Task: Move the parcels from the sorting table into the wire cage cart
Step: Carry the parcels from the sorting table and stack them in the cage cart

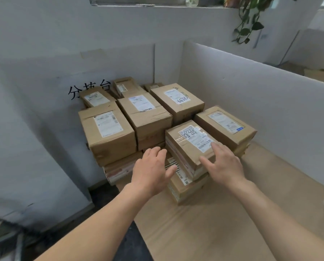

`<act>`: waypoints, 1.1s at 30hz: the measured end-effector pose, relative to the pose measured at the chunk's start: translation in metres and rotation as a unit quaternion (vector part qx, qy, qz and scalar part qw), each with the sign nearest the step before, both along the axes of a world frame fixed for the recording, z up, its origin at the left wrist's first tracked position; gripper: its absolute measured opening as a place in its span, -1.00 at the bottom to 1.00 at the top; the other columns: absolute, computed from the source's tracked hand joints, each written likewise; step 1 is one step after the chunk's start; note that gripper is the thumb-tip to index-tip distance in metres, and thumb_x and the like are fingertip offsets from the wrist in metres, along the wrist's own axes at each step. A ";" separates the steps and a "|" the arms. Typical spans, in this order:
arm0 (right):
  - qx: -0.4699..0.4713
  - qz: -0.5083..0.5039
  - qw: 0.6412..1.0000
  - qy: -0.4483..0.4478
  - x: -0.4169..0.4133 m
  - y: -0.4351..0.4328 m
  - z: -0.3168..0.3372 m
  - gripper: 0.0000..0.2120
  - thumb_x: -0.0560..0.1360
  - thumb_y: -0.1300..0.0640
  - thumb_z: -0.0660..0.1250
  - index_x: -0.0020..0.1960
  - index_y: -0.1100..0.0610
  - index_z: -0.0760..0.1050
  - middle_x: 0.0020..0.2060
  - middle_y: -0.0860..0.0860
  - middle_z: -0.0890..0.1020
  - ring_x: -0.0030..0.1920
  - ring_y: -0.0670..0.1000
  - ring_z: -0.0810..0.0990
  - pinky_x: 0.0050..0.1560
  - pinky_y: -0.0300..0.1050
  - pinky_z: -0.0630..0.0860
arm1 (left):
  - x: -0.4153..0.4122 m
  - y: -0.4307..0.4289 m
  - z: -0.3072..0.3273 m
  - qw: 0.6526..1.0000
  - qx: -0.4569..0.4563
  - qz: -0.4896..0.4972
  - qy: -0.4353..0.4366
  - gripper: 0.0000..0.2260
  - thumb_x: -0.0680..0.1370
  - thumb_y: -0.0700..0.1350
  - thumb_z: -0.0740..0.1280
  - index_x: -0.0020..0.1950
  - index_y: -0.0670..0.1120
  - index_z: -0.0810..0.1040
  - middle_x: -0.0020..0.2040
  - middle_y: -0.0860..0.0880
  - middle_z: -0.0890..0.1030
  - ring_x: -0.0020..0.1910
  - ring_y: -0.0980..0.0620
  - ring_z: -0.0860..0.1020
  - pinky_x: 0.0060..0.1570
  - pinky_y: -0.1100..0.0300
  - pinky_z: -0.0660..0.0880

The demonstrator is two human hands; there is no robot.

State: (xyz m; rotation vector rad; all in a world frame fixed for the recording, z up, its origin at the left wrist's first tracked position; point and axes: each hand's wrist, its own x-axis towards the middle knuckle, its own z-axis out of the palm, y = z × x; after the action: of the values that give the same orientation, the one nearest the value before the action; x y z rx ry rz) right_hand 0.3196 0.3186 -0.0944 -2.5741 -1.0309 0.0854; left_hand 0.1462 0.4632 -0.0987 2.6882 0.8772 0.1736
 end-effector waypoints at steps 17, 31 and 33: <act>0.098 -0.081 0.965 0.230 0.046 0.015 -0.041 -0.63 0.58 -0.18 0.31 0.26 0.00 0.59 0.08 -0.15 0.66 0.09 -0.01 0.59 0.11 -0.04 0.50 | 0.072 0.006 -0.034 0.991 -0.130 0.044 -0.006 -0.54 0.57 0.23 0.27 0.39 0.05 0.37 0.29 0.01 0.50 0.25 -0.04 0.48 0.13 0.00 0.49; 0.267 -0.181 0.810 0.490 -0.010 -0.019 -0.078 -0.63 0.47 -0.19 0.41 0.09 0.05 0.46 0.01 0.03 0.64 -0.06 0.09 0.61 -0.14 0.06 0.55 | 0.028 -0.020 -0.041 0.965 -0.231 0.054 -0.114 -0.53 0.51 0.00 0.40 0.40 -0.02 0.43 0.29 -0.01 0.55 0.23 -0.04 0.52 0.27 0.00 0.45; 0.265 -0.187 0.784 0.530 -0.023 -0.026 -0.081 -0.70 0.55 -0.12 0.36 0.14 0.04 0.40 0.00 0.01 0.60 -0.07 0.09 0.58 -0.17 0.05 0.51 | 0.016 -0.027 -0.041 0.963 -0.238 0.047 -0.119 -0.51 0.50 -0.01 0.42 0.41 -0.02 0.43 0.28 -0.01 0.54 0.19 -0.05 0.54 0.26 -0.02 0.47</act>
State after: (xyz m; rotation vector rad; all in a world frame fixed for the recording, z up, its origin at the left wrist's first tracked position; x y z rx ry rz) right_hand 0.2965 0.2927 -0.1750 -1.6780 -0.0640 0.8782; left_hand 0.1622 0.4362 -0.1397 2.1321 0.8453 0.2628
